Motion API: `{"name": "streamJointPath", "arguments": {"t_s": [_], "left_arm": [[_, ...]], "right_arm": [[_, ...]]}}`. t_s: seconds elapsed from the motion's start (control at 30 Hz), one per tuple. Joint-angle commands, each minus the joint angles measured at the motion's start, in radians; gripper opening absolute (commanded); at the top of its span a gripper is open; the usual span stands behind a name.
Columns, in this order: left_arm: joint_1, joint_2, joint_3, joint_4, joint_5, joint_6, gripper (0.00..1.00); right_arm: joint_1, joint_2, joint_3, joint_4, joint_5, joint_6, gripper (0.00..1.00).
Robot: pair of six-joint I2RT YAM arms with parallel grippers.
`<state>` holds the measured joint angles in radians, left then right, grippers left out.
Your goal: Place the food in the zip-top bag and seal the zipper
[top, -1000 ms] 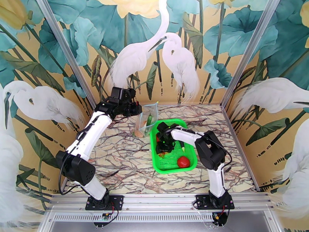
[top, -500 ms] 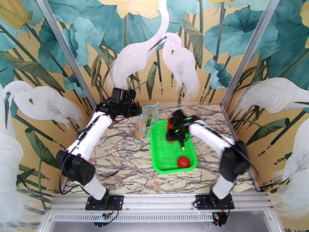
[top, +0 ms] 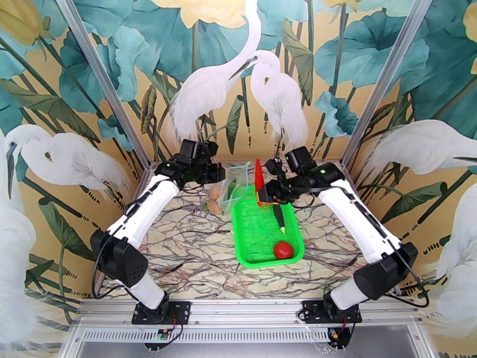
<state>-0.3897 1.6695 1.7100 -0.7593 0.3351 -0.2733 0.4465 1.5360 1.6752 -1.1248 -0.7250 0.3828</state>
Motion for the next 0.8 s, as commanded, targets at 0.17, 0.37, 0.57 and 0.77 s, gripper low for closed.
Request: {"name": "streamJointPath", "arguments": {"t_s": [0.17, 0.37, 0.57, 0.77], "left_arm": [[-0.039, -0.066, -0.040, 0.102, -0.095, 0.035, 0.00], [-0.070, -0.102, -0.092, 0.182, -0.107, 0.034, 0.00], [-0.085, -0.120, -0.127, 0.206, -0.099, 0.033, 0.00], [-0.091, -0.151, -0.179, 0.242, -0.078, 0.020, 0.00]], "right_arm": [[0.043, -0.032, -0.106, 0.048, -0.270, 0.097, 0.24], [0.055, 0.000, -0.126, 0.115, -0.295, 0.163, 0.24], [0.055, 0.083, -0.095, 0.129, -0.297, 0.196, 0.24], [0.052, 0.149, -0.050, 0.172, -0.281, 0.242, 0.25]]}}
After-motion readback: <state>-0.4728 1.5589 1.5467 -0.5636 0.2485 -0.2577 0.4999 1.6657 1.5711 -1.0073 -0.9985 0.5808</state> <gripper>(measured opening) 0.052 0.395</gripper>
